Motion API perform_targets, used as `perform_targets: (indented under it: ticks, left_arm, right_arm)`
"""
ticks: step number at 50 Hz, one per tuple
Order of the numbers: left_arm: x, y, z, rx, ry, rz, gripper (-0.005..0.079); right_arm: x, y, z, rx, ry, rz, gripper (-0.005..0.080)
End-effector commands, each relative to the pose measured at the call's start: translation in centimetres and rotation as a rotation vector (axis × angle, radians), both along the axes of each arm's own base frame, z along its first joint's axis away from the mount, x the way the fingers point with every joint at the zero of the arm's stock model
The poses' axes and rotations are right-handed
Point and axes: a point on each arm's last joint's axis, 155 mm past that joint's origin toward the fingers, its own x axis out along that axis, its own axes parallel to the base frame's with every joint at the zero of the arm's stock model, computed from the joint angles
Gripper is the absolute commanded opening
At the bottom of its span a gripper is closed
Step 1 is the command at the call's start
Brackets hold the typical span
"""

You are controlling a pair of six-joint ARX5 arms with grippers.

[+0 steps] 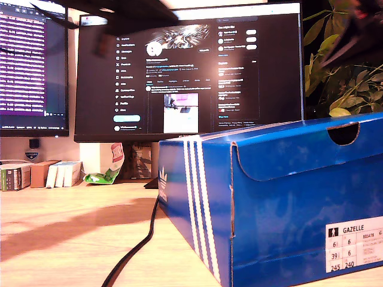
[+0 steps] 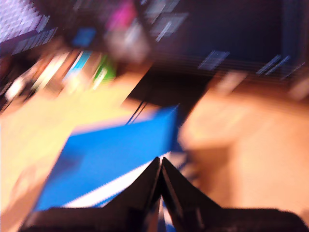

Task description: Close the blue shoebox by pushing the lid with your left arm and holding the box in place with your right arm

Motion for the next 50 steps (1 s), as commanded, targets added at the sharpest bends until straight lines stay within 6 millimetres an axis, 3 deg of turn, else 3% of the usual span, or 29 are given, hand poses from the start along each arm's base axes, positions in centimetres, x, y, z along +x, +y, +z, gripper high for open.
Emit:
perform_targets:
  ticks: [1,13,20,26,35,50]
  left_arm:
    - [-0.4,0.3,-0.1,0.026,-0.030,-0.008,-0.0019]
    - [-0.9,2.2,1.1,0.044,-0.062,0.026,-0.0019]
    - [-1.2,3.1,1.2,0.068,-0.072,0.041,-0.0019]
    - [-1.5,3.9,1.2,0.092,-0.078,0.059,-0.0019]
    - [-1.7,5.7,2.1,0.151,-0.154,0.121,-0.0019]
    - [-1.5,10.6,4.8,0.196,-0.280,0.249,-0.0019]
  right_arm:
    - [-0.4,0.9,-0.9,-0.015,0.030,0.038,-0.0012]
    - [-2.1,2.8,-5.7,-0.057,0.199,0.121,-0.0012]
    - [-2.6,2.8,-8.8,-0.150,0.266,0.132,-0.0012]
    - [-2.3,2.5,-9.8,-0.235,0.243,0.143,-0.0012]
    - [-0.2,2.4,-6.5,-0.219,0.087,0.108,-0.0012]
    - [3.1,-2.3,4.0,-0.207,-0.278,-0.137,-0.0012]
